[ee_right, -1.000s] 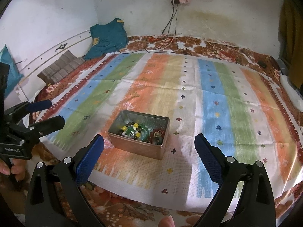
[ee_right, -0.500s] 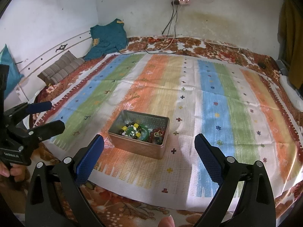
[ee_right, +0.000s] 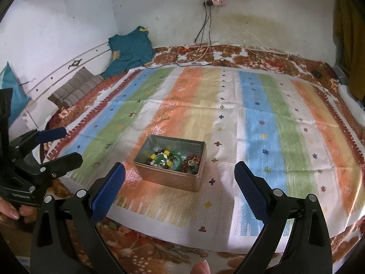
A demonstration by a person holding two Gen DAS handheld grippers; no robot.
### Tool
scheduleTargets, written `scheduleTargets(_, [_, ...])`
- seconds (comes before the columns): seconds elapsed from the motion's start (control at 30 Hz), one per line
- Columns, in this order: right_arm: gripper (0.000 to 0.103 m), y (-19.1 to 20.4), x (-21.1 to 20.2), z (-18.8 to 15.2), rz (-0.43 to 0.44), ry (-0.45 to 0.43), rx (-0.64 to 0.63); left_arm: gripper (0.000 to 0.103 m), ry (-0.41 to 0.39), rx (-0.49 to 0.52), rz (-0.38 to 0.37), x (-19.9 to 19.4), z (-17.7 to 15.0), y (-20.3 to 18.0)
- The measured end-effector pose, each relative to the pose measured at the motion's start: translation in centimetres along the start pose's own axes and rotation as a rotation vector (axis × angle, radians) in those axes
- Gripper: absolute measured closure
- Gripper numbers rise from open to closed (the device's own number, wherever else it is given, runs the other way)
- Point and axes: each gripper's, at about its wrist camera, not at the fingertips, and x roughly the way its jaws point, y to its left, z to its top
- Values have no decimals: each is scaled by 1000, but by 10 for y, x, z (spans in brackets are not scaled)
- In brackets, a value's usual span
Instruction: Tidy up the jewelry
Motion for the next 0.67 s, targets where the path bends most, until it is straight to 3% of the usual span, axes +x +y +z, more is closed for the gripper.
scheduleTargets(0.67, [6, 1, 0, -1, -3, 6, -28, 6, -4, 21, -4, 2, -4, -4])
